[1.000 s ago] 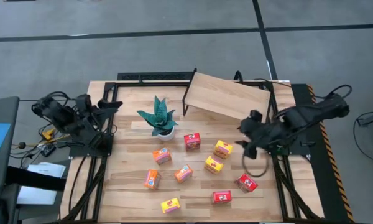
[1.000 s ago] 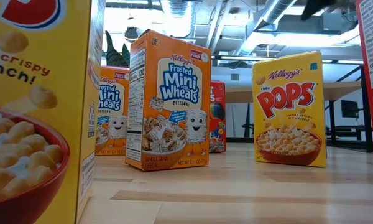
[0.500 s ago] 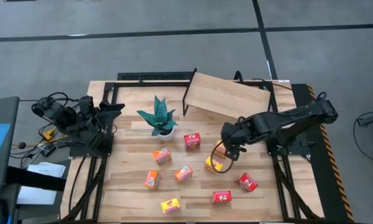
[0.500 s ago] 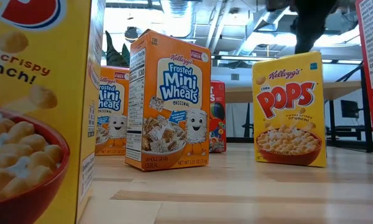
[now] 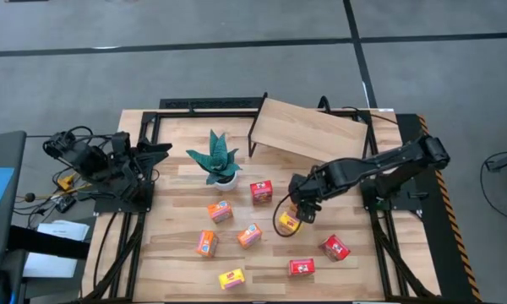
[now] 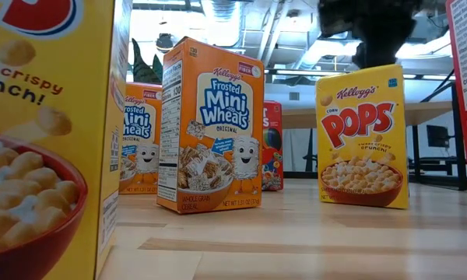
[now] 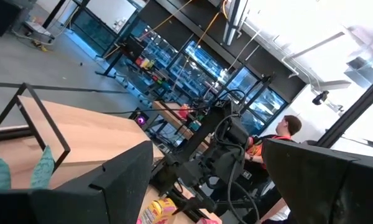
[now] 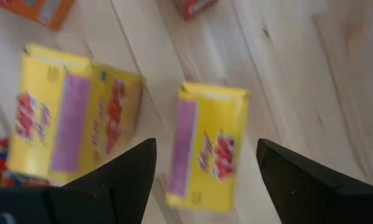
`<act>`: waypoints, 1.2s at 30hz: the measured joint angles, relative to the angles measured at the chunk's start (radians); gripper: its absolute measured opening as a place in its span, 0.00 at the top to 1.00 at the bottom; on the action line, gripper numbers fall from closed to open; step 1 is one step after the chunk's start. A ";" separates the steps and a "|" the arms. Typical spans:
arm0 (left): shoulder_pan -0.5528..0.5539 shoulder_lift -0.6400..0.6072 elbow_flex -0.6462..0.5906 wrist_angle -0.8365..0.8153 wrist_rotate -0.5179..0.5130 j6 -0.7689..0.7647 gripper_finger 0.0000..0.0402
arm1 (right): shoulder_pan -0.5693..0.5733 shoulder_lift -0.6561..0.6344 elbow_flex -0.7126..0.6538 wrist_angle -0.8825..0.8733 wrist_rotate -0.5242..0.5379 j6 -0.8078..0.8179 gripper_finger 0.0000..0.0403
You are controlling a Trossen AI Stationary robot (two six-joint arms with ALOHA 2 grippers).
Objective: Stack cereal on shelf
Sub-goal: Put the top yellow cereal box on the shelf
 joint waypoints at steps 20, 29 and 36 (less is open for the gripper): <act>0.000 0.000 0.000 -0.010 -0.006 -0.009 0.27 | -0.007 -0.003 -0.114 0.099 -0.025 0.003 0.30; 0.000 0.000 0.000 -0.026 -0.031 -0.009 0.27 | -0.007 -0.003 -0.114 0.095 -0.029 -0.027 0.53; 0.000 0.000 0.000 -0.025 -0.032 -0.009 0.27 | -0.028 -0.003 -0.055 0.035 -0.085 -0.126 0.64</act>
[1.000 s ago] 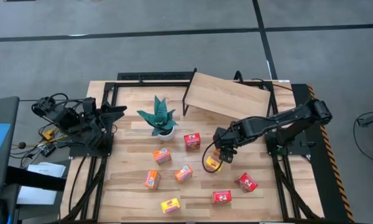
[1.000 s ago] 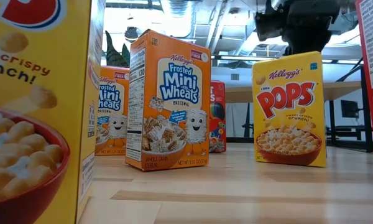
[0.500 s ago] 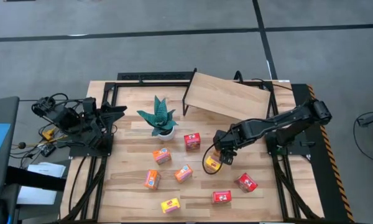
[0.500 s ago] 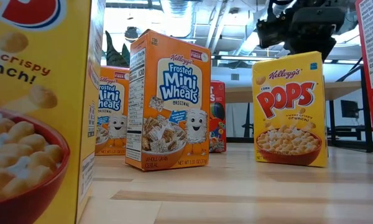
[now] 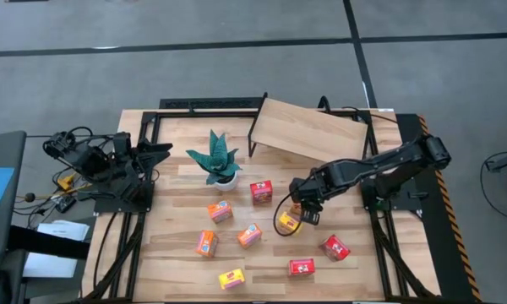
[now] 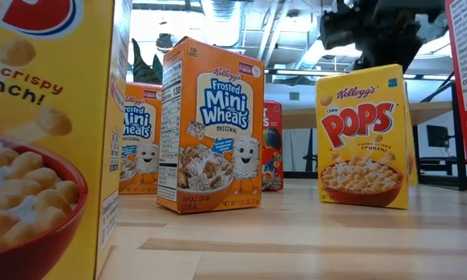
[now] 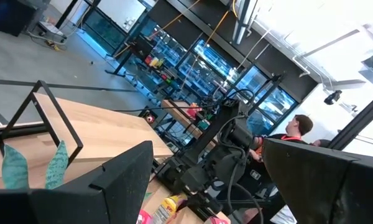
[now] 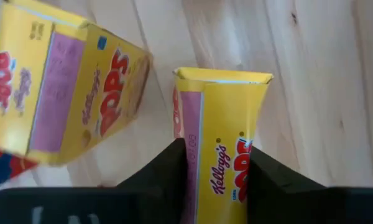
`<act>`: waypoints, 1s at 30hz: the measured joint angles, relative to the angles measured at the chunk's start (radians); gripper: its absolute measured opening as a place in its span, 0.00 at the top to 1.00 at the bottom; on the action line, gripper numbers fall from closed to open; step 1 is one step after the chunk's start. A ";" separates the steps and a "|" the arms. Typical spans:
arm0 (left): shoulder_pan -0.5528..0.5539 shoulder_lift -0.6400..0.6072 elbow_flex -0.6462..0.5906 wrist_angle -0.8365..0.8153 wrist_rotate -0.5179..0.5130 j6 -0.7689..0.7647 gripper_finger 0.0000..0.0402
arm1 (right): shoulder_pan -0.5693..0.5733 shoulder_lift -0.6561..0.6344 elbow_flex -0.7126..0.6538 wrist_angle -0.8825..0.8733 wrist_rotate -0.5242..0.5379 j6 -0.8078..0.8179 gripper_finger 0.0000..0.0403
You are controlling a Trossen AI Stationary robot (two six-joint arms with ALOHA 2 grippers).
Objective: Stack cereal on shelf
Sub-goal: Put the top yellow cereal box on the shelf
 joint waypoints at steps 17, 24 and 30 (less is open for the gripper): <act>0.000 0.000 0.000 0.000 -0.023 0.000 0.27 | -0.320 -0.001 0.421 -0.255 0.010 -0.376 0.61; 0.000 0.000 0.000 0.000 -0.026 -0.016 0.27 | -0.504 0.004 0.551 -0.227 0.010 -0.559 0.65; 0.000 0.000 0.000 0.000 -0.047 -0.023 0.27 | -0.629 0.098 0.720 -0.275 0.011 -0.642 0.62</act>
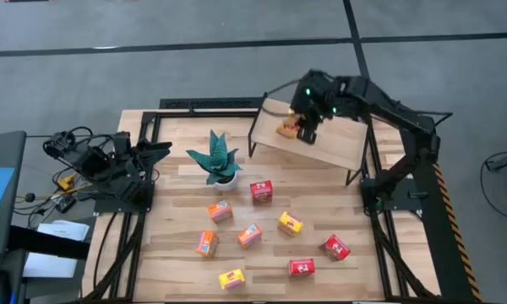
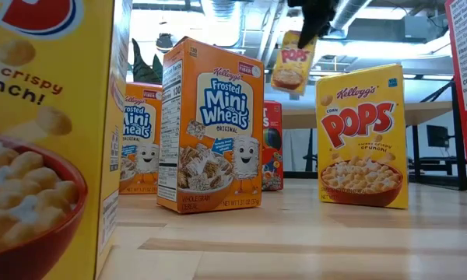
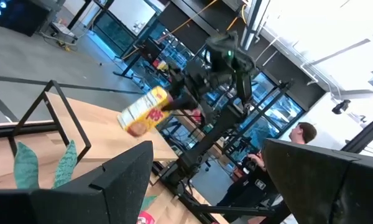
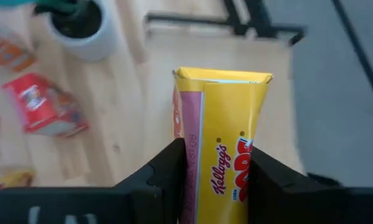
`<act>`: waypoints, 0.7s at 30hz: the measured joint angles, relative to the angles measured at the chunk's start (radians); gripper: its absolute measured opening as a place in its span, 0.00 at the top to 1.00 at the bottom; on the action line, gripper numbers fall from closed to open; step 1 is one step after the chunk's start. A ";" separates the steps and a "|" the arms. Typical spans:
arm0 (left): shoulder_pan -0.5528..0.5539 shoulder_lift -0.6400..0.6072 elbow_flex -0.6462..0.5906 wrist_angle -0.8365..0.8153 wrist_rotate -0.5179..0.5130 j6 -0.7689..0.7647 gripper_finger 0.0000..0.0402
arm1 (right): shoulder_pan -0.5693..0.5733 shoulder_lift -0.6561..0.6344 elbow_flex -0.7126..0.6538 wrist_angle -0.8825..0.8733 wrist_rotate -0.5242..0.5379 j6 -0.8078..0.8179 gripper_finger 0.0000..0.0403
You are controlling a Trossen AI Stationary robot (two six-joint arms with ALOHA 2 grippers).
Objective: Stack cereal on shelf
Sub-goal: Put the top yellow cereal box on the shelf
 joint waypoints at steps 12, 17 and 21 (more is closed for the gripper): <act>0.000 0.000 0.000 0.000 -0.016 0.011 0.27 | -0.142 0.374 0.494 -0.197 0.001 -0.180 0.62; 0.000 0.000 0.000 0.000 -0.017 0.012 0.27 | -0.176 0.403 0.471 -0.194 0.006 -0.225 0.63; 0.000 0.000 0.000 -0.006 -0.026 0.012 0.27 | -0.198 0.436 0.467 -0.204 0.000 -0.226 0.61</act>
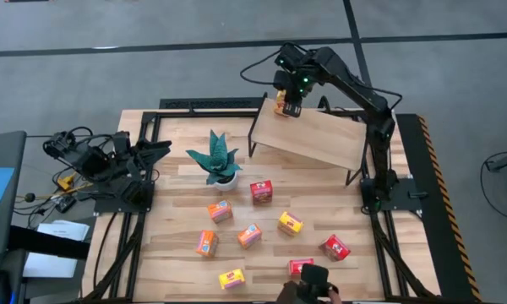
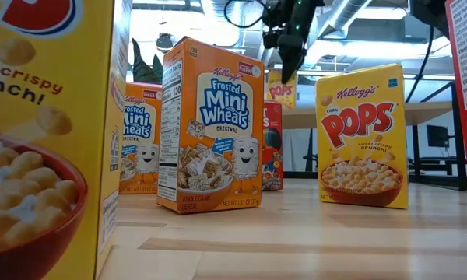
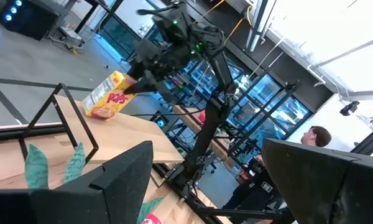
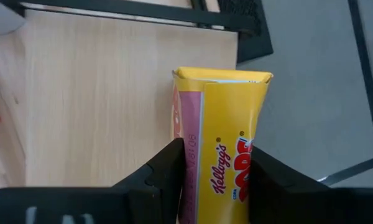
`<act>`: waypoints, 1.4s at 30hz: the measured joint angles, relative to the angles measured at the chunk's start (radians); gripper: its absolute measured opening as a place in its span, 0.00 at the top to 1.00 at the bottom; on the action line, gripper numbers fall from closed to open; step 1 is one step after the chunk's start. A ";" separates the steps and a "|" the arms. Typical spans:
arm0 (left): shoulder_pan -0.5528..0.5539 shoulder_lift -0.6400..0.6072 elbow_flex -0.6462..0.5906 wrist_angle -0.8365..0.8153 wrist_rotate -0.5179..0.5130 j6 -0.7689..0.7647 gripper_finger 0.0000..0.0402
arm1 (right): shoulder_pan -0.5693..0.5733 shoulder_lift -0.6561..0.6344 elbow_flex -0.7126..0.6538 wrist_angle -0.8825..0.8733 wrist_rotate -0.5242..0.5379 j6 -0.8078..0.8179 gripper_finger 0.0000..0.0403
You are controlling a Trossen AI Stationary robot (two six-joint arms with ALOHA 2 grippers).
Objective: Stack cereal on shelf
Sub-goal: Put the top yellow cereal box on the shelf
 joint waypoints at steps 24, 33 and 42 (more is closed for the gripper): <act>0.000 0.000 0.000 -0.033 -0.005 0.000 0.27 | -0.004 -0.008 0.002 0.020 -0.006 -0.067 0.54; 0.000 0.000 0.000 -0.035 -0.006 0.000 0.27 | -0.001 -0.008 0.002 0.041 -0.013 -0.081 0.53; 0.000 0.000 0.000 -0.039 -0.009 0.000 0.27 | -0.001 -0.009 -0.082 0.056 -0.006 -0.087 0.48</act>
